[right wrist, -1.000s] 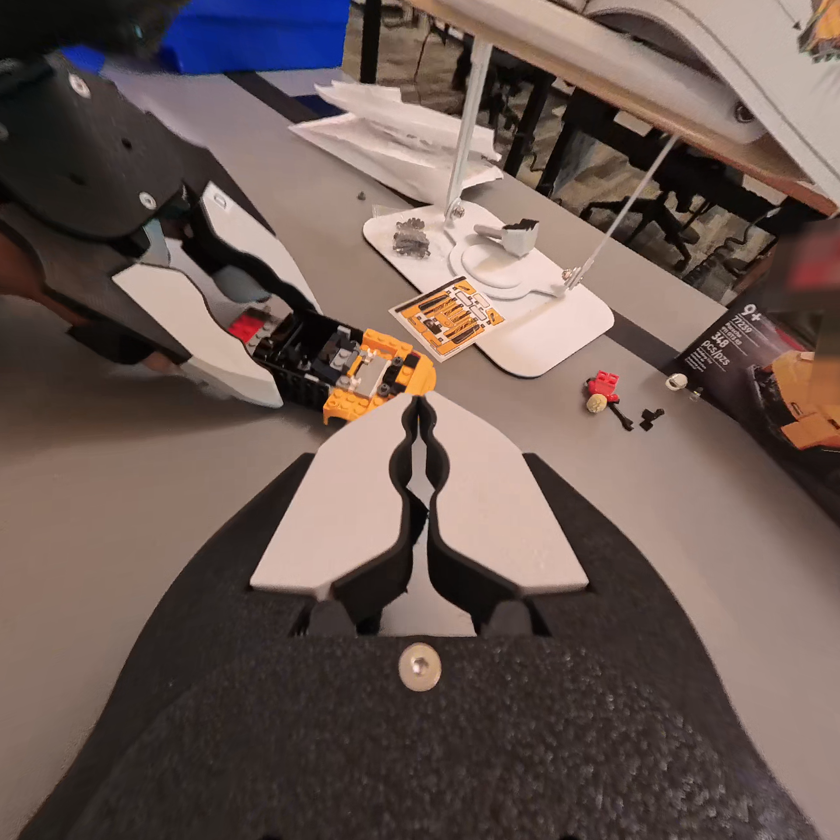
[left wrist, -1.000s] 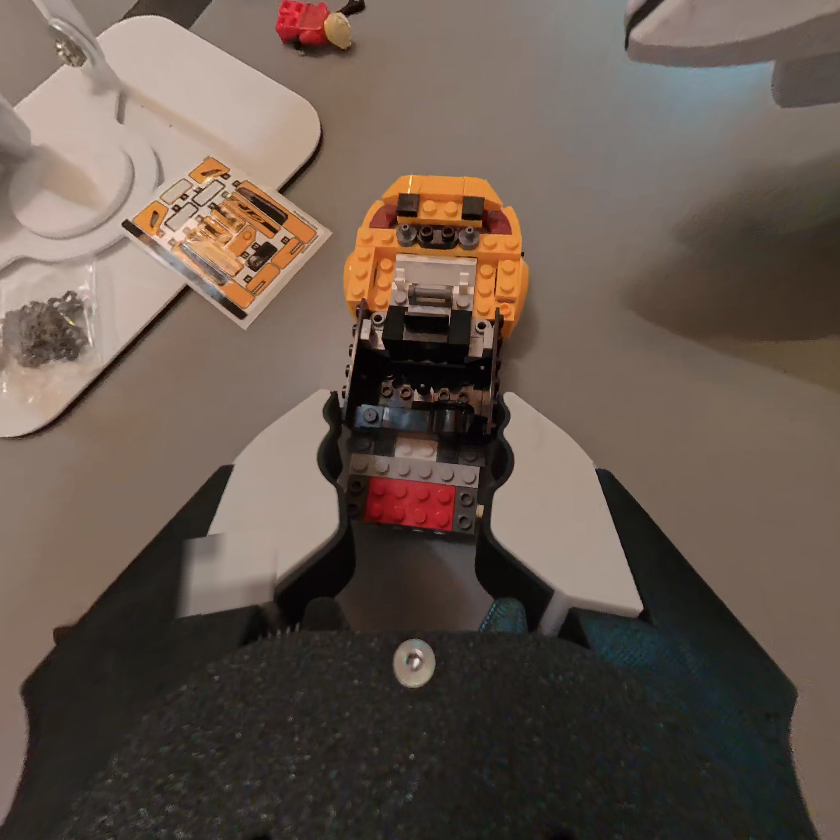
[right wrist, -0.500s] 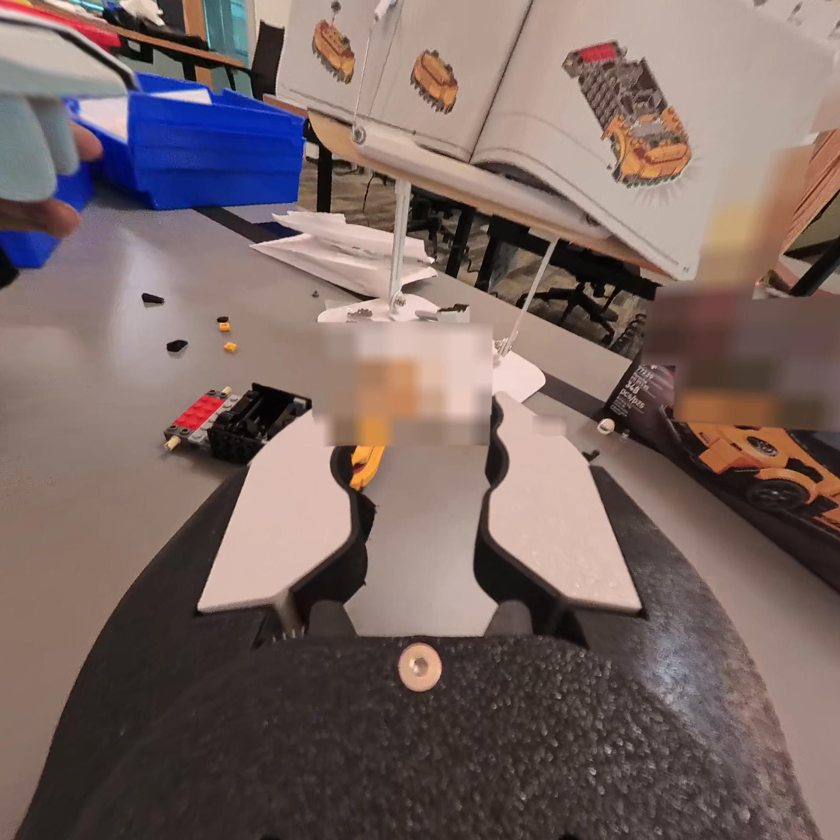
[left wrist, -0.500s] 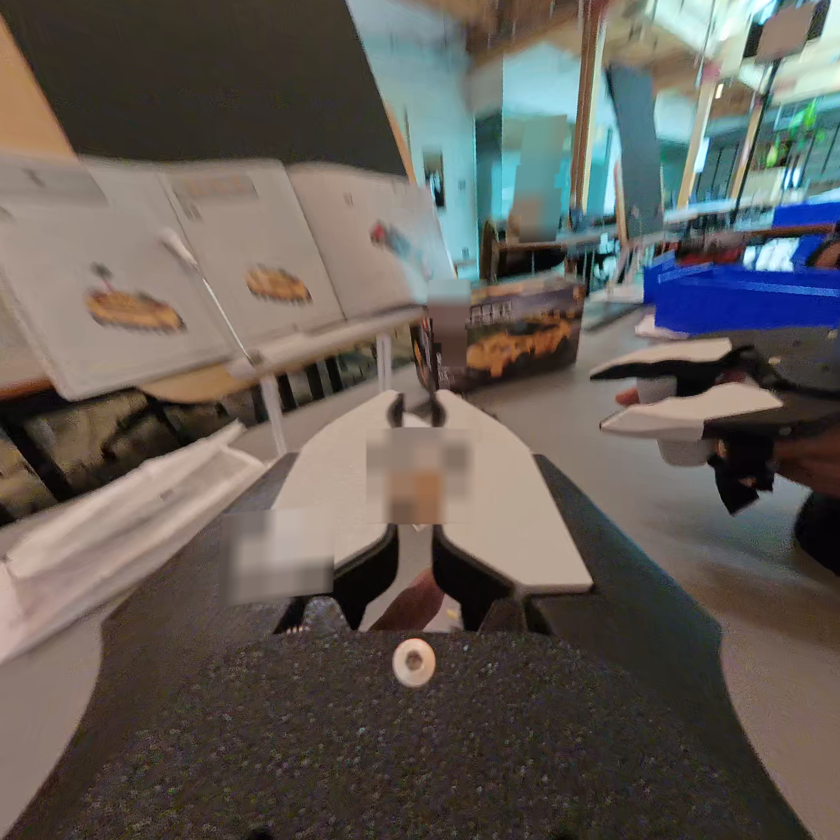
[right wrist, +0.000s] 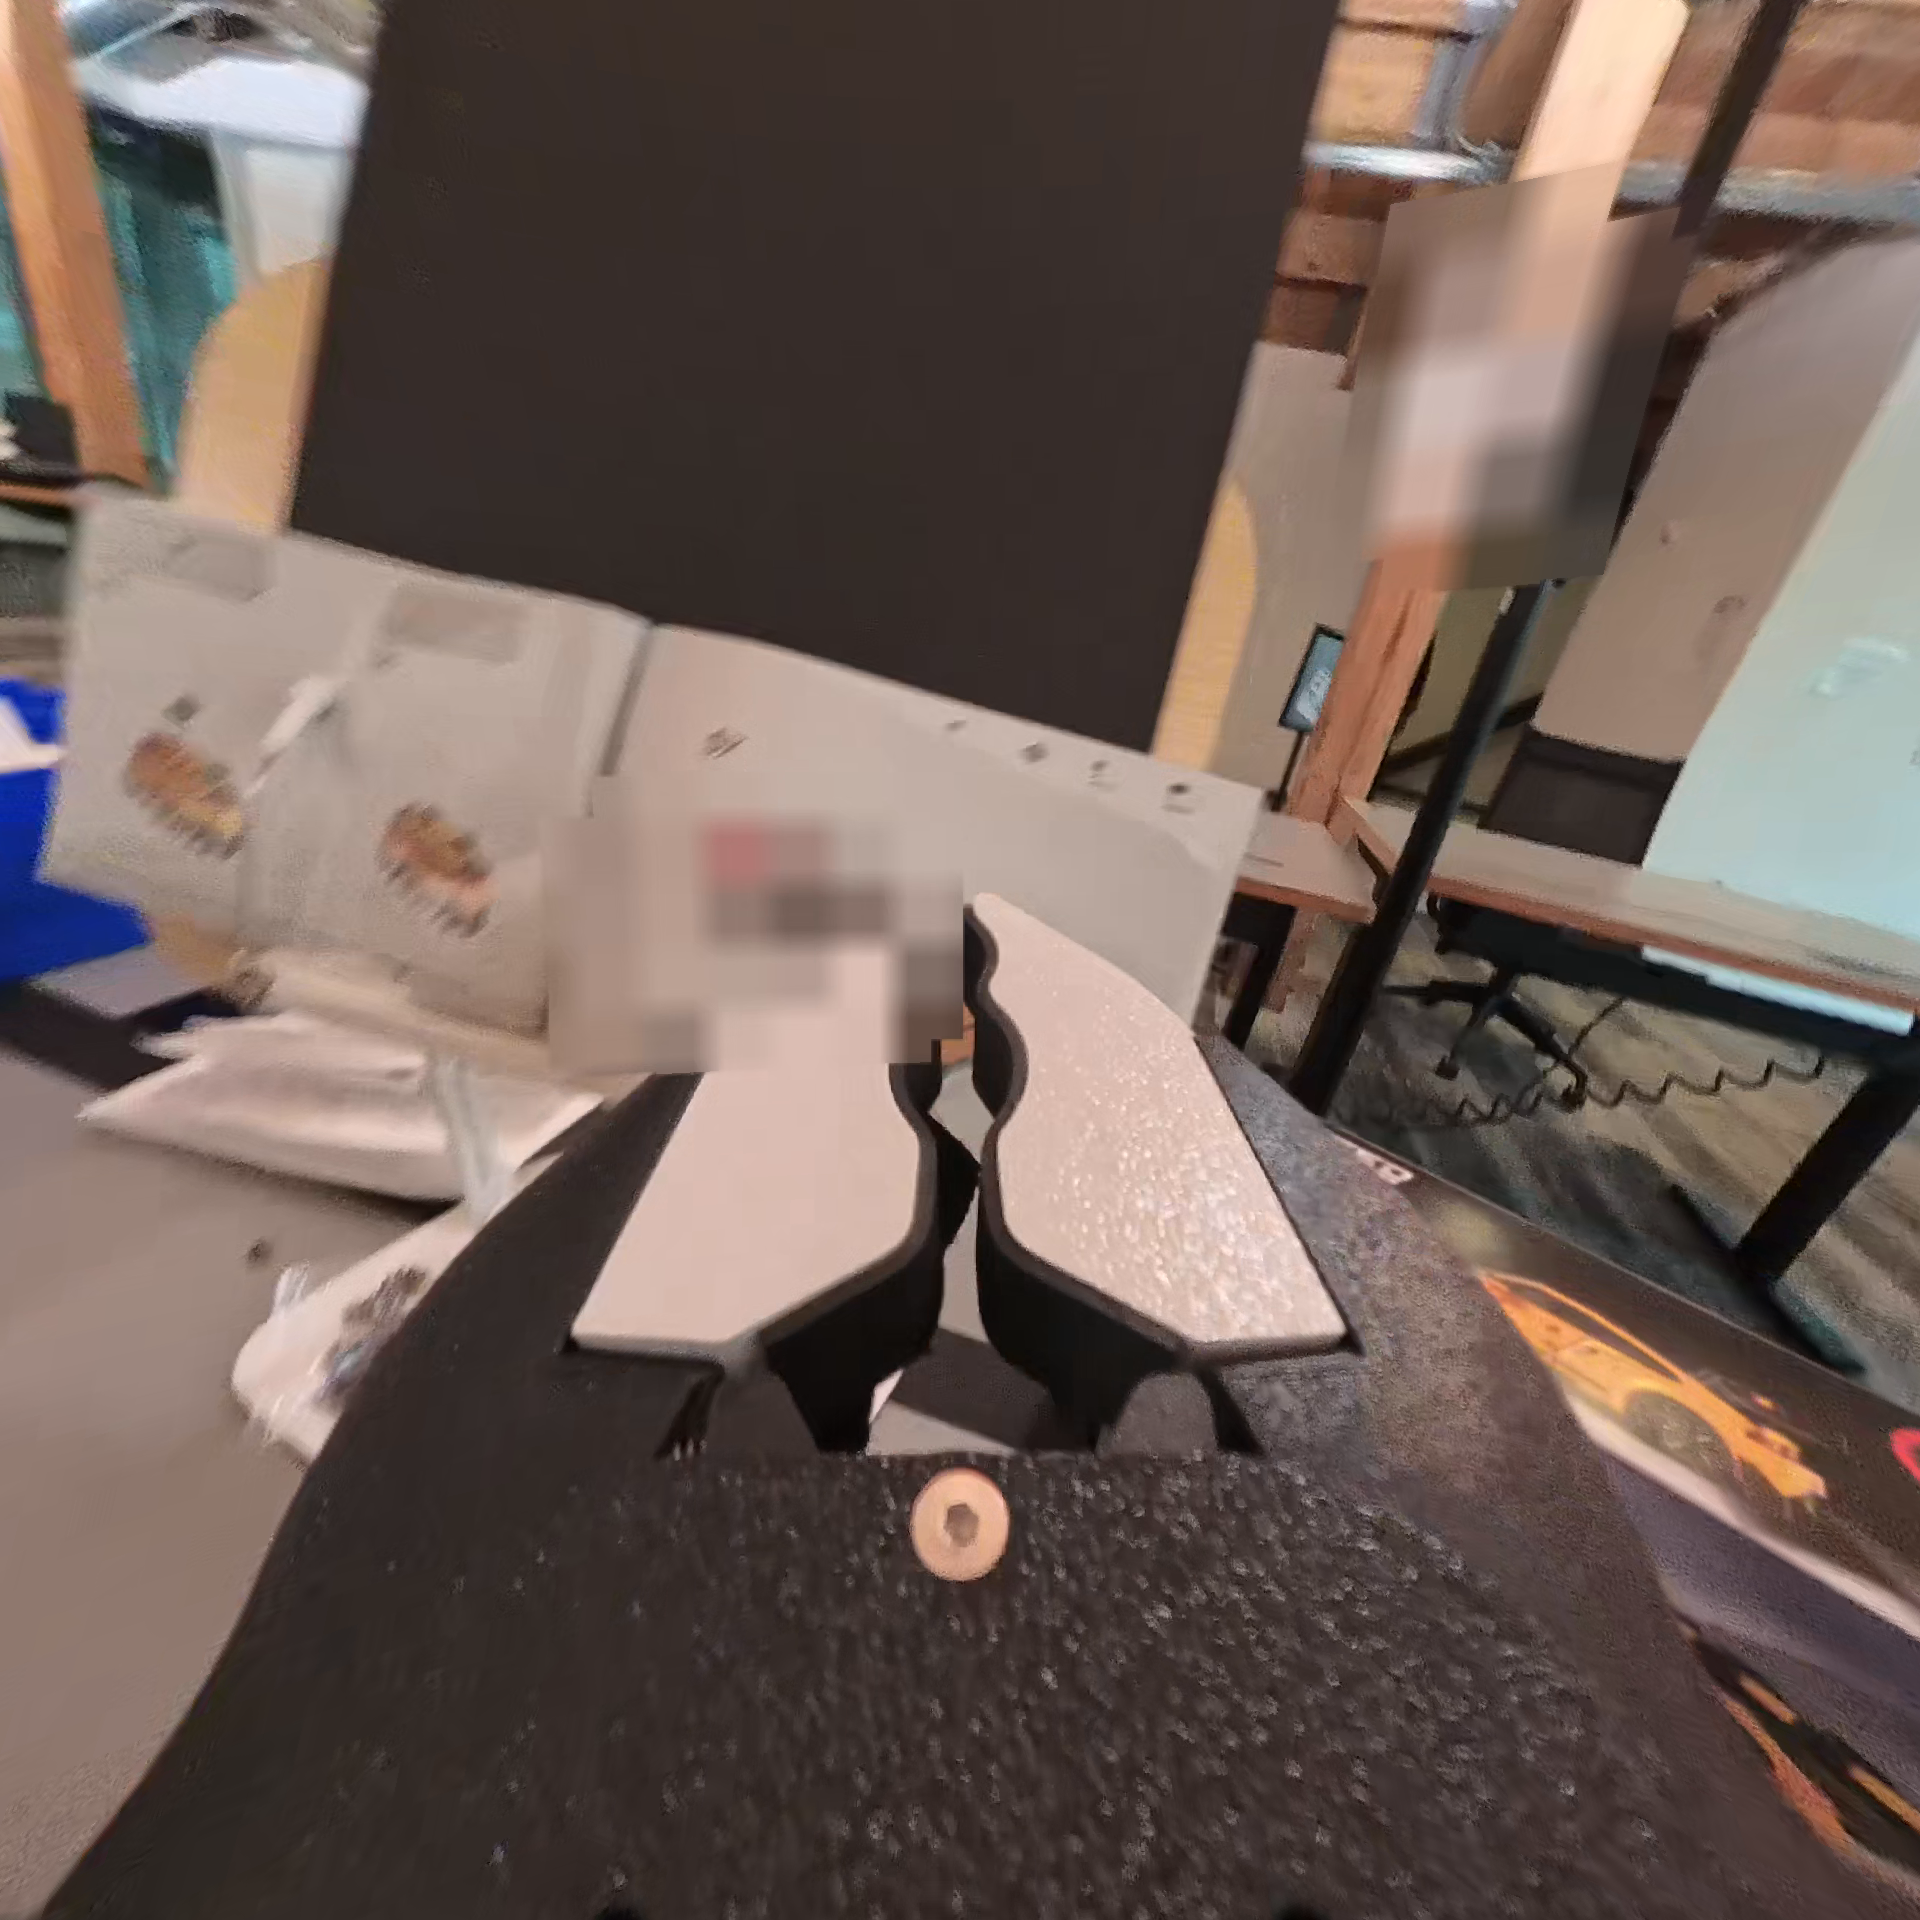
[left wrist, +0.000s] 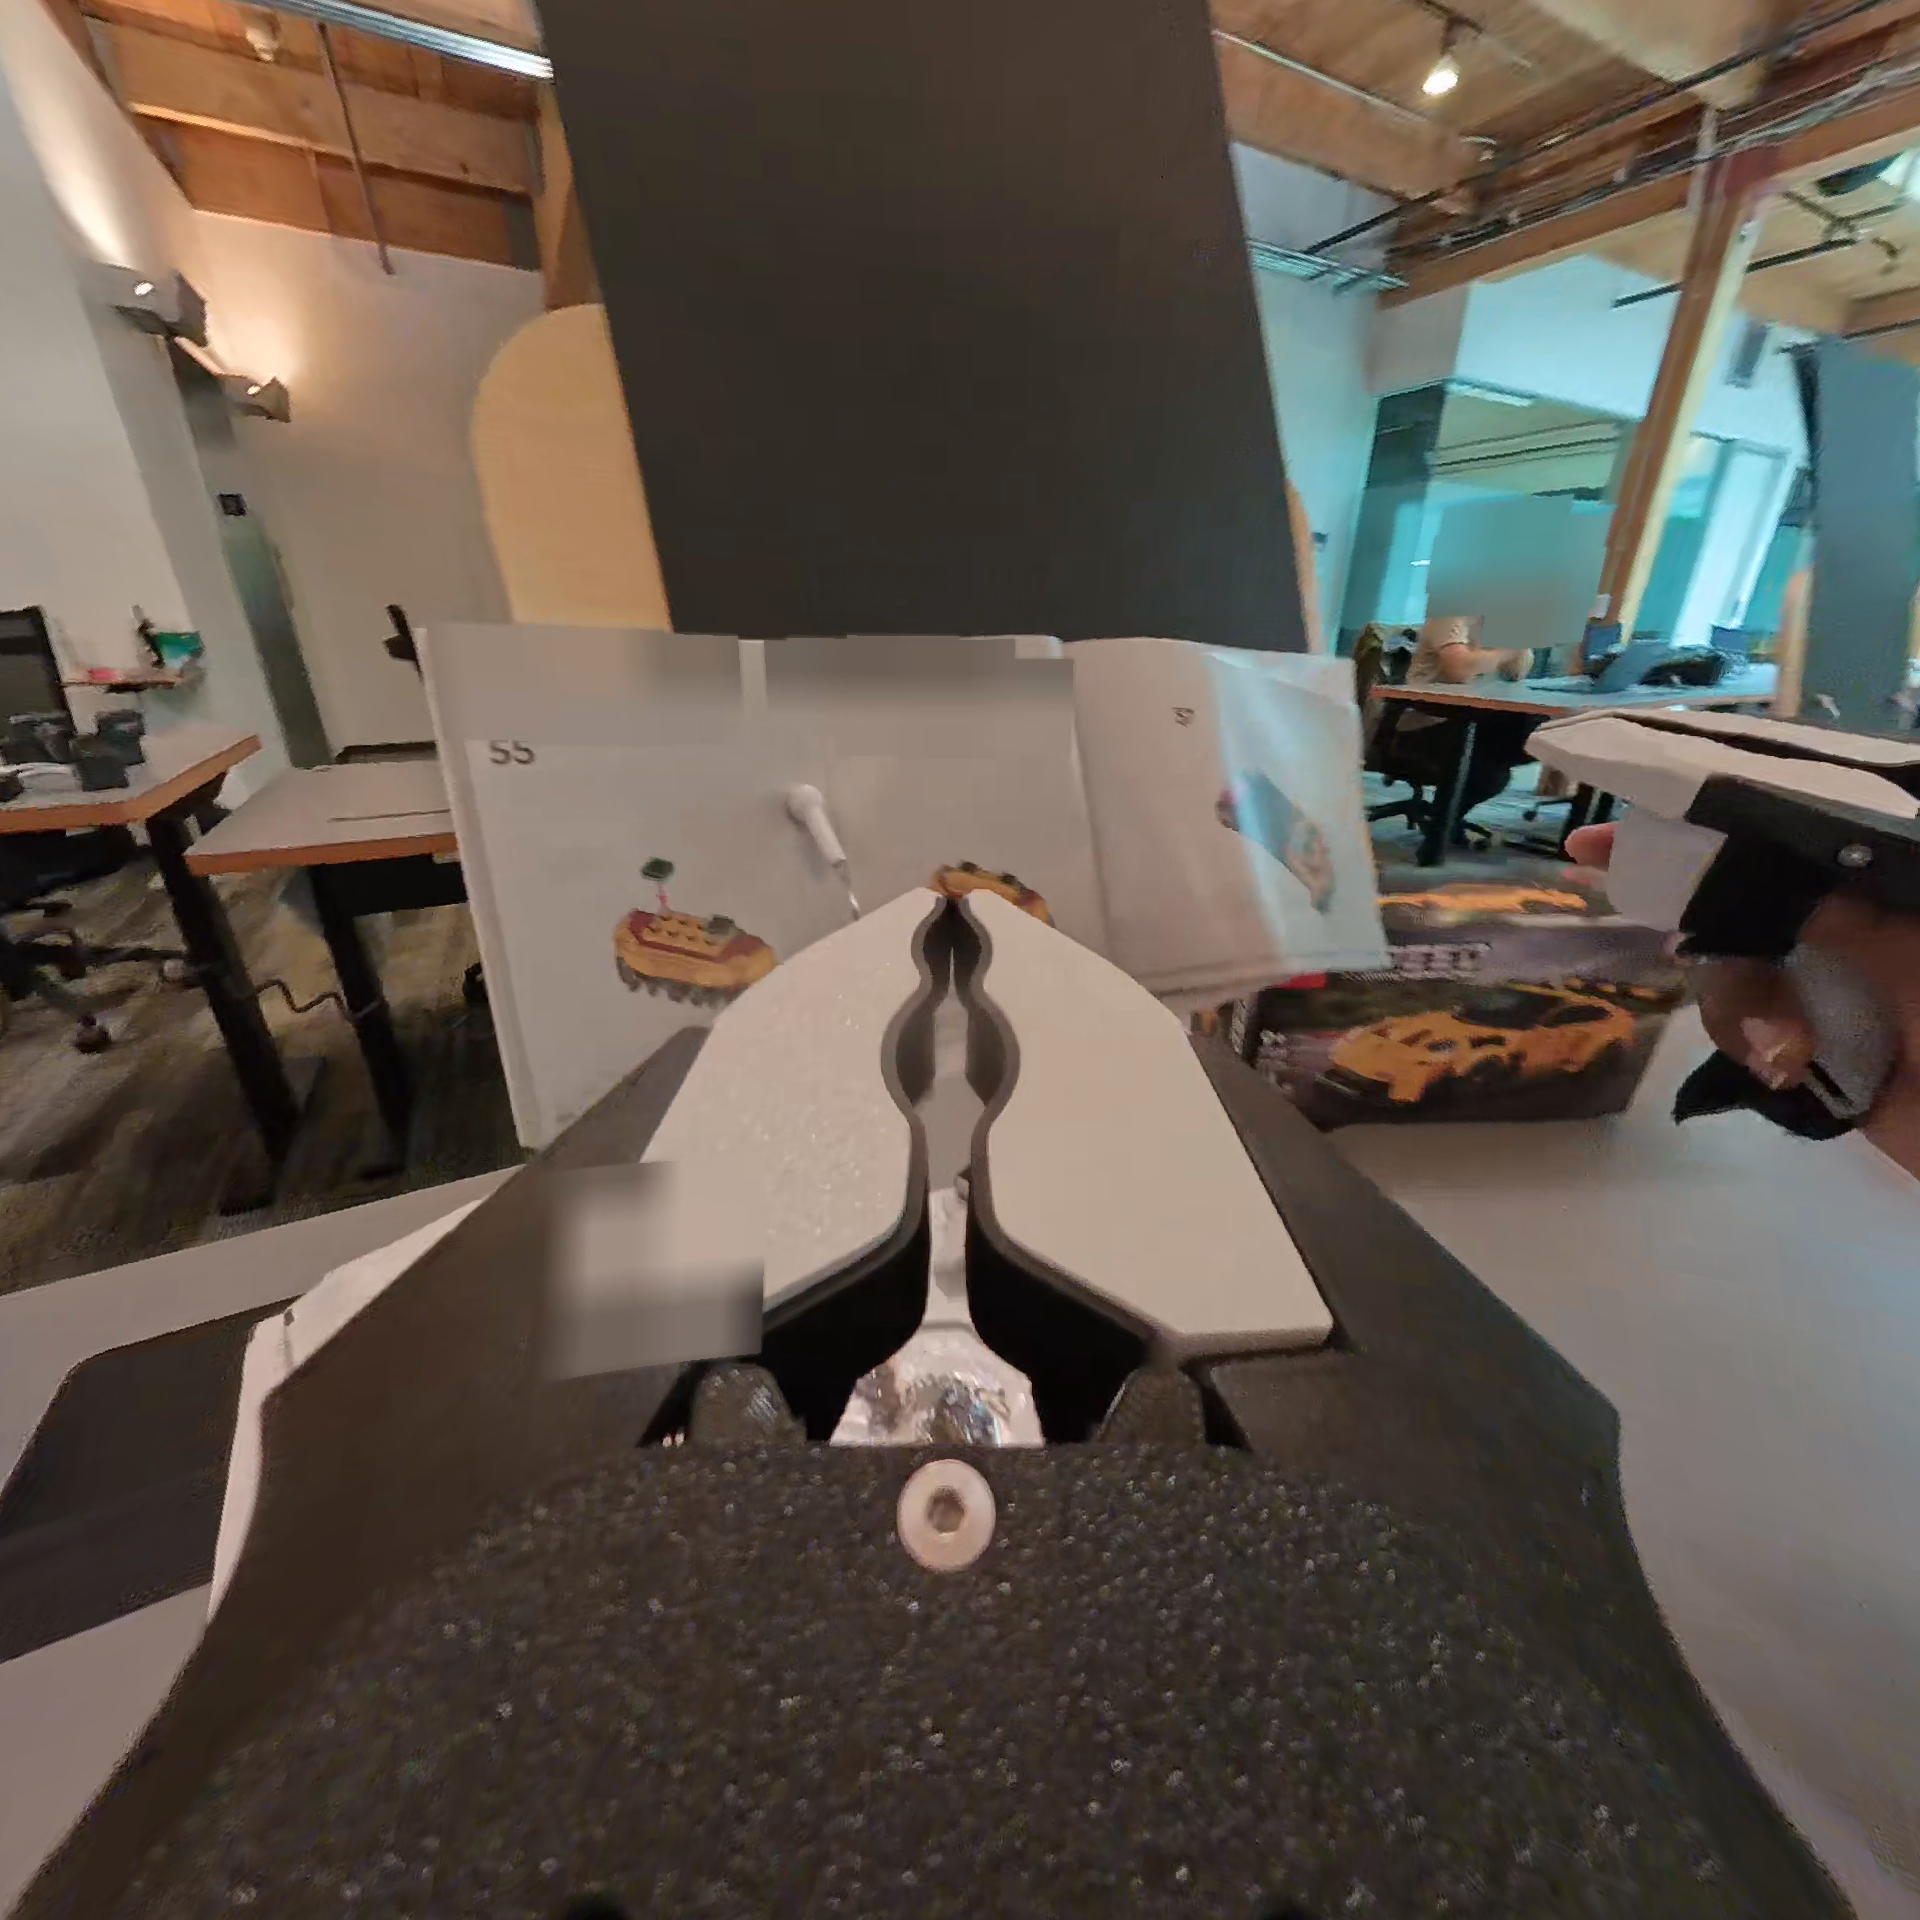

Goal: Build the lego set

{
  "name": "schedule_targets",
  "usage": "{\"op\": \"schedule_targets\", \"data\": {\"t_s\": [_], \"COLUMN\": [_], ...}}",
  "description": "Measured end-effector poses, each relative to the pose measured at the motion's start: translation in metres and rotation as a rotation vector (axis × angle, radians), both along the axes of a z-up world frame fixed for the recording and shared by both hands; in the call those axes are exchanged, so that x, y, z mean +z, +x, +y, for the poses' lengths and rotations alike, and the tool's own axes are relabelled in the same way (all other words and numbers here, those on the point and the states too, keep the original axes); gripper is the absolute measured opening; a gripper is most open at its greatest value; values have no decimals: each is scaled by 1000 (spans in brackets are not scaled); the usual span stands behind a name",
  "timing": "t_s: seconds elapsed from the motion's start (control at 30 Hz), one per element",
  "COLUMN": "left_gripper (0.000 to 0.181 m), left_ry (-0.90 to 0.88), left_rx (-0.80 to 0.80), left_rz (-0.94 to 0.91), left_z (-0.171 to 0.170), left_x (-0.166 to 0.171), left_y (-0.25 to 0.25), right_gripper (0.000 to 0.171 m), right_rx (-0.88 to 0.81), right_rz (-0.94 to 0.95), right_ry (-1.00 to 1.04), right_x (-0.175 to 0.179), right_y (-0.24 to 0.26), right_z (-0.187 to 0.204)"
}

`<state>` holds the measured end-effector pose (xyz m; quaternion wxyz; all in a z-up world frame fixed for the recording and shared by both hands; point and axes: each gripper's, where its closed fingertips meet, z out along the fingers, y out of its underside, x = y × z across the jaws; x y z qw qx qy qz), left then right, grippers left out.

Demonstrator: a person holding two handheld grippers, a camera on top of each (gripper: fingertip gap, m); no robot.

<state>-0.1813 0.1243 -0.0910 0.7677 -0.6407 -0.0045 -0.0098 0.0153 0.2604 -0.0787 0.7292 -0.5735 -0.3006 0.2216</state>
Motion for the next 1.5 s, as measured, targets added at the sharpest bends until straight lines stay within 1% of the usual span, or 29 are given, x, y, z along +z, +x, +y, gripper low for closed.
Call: {"op": "schedule_targets", "data": {"t_s": [0.07,0.13,0.17,0.2,0.27,0.33,0.4,0.47,0.6,0.73,0.87,1.03,1.27,1.3,1.37,1.4,1.5], "left_gripper": [0,0,0,0,0,0,0,0,0,0,0,0,0,0,0,0,0], "left_ry": [-2,0,-5,-17,-49,-52,-56,-59,-71,-114,-107,-122,-129,-132,-137,-138,-138], "left_rx": [57,98,110,122,131,96,63,44,30,-14,-2,-3,-17,-19,-19,-20,-20], "left_rz": [-18,-11,8,46,109,83,19,-10,-5,-27,10,21,17,19,22,22,13], "left_z": [15,25,29,32,36,38,40,41,43,45,45,46,47,47,47,47,47], "left_x": [4,2,-3,-11,-28,-37,-43,-47,-54,-60,-59,-62,-65,-65,-67,-67,-67], "left_y": [-15,-24,-26,-27,-29,-30,-32,-32,-29,-17,-13,-10,-6,-5,-5,-5,-7], "right_gripper": [2,18,30,44,60,69,73,72,67,51,35,21,6,0,0,4,36], "right_rx": [-20,-26,-12,-1,50,96,128,125,120,82,52,41,50,62,52,40,23], "right_rz": [10,10,-4,-17,-10,-9,-45,-65,-45,-49,-70,-93,-113,-123,-131,-132,-85], "right_ry": [-60,-74,-86,-105,-130,-151,-146,-121,-128,-116,-107,-96,-102,-102,-93,-85,-67], "right_x": [5,1,-3,-7,-12,-16,-20,-21,-21,-24,-28,-31,-33,-35,-34,-32,-20], "right_y": [-3,-6,-9,-11,-15,-22,-31,-34,-33,-29,-27,-30,-34,-36,-35,-33,-26], "right_z": [32,58,66,73,79,83,86,89,91,94,95,93,89,88,87,88,92]}}
